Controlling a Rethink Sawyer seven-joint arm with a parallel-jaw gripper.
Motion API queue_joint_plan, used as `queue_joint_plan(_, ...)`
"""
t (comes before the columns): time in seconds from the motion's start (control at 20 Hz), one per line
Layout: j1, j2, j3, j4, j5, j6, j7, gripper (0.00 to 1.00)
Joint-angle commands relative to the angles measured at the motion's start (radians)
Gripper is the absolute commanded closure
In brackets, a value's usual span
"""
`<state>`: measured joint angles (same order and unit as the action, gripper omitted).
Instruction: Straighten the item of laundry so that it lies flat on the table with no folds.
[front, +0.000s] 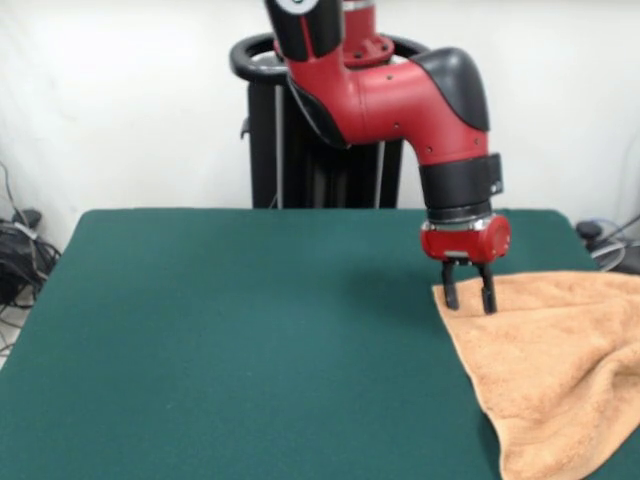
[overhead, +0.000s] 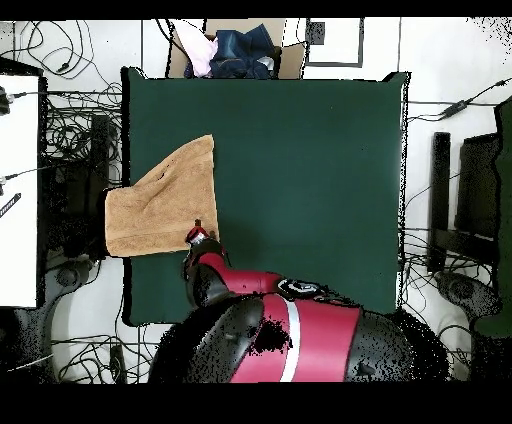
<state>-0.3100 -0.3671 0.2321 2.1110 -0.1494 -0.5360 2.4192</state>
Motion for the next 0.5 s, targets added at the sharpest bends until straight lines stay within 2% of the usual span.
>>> queue_joint_plan(0.05, -0.002, 0.054, 0.033, -0.060, 0.053, -0.022, 0.188, 0.00)
queue_joint_plan(0.25, -0.018, 0.010, 0.035, -0.032, 0.054, 0.012, 0.184, 0.00)
queue_joint_plan(0.5, -0.047, -0.117, 0.059, 0.053, 0.062, 0.111, 0.177, 0.00)
